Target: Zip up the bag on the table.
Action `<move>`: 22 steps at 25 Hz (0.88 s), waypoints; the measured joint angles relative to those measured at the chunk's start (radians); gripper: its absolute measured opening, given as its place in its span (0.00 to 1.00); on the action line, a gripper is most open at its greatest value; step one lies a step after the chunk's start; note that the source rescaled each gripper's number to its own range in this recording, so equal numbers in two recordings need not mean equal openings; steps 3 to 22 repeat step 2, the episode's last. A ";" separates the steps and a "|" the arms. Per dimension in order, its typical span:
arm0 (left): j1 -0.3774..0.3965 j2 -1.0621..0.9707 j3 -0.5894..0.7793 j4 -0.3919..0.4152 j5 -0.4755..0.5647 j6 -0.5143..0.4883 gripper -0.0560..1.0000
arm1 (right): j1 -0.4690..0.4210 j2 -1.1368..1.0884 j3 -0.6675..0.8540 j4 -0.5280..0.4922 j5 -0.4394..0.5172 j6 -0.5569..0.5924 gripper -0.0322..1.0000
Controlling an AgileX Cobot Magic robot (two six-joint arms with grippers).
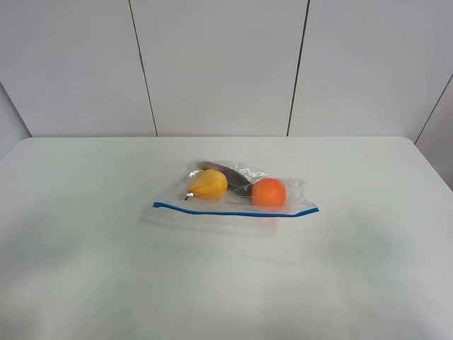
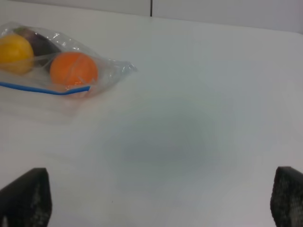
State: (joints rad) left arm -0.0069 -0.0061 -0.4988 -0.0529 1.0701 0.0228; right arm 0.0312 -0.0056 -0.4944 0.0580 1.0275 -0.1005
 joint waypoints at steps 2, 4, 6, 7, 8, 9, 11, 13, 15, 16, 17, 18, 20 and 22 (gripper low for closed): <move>0.000 0.000 0.000 0.000 0.000 0.000 1.00 | 0.000 0.000 0.000 0.000 0.000 0.000 1.00; 0.000 0.000 0.000 0.000 0.000 0.000 1.00 | 0.000 0.000 0.000 0.000 0.000 0.000 1.00; 0.000 0.000 0.000 0.000 0.000 0.000 1.00 | 0.000 0.000 0.000 0.000 0.000 0.000 1.00; 0.000 0.000 0.000 0.000 0.000 0.000 1.00 | 0.000 0.000 0.000 0.000 0.000 0.000 1.00; 0.000 0.000 0.000 0.000 0.000 0.000 1.00 | 0.000 0.000 0.000 0.000 0.000 0.000 1.00; 0.000 0.000 0.000 0.000 0.000 0.000 1.00 | 0.000 0.000 0.000 0.000 0.000 0.000 1.00; 0.000 0.000 0.000 0.000 0.000 0.000 1.00 | 0.000 0.000 0.000 0.000 0.000 0.000 1.00; 0.000 0.000 0.000 0.000 0.000 0.000 1.00 | 0.000 0.000 0.000 0.000 0.000 0.000 1.00; 0.000 0.000 0.000 0.000 0.000 0.000 1.00 | 0.000 0.000 0.000 0.000 0.000 0.000 1.00; 0.000 0.000 0.000 0.000 0.000 0.000 1.00 | 0.000 0.000 0.000 0.000 0.000 0.000 1.00; 0.000 0.000 0.000 0.000 0.000 0.000 1.00 | 0.000 0.000 0.000 0.000 0.000 0.000 1.00; 0.000 0.000 0.000 0.000 0.000 0.000 1.00 | 0.000 0.000 0.000 0.000 0.000 0.000 1.00; 0.000 0.000 0.000 0.000 0.000 0.000 1.00 | 0.000 0.000 0.000 0.000 0.000 0.000 1.00; 0.000 0.000 0.000 0.000 0.000 0.000 1.00 | 0.000 0.000 0.000 0.000 0.000 0.000 1.00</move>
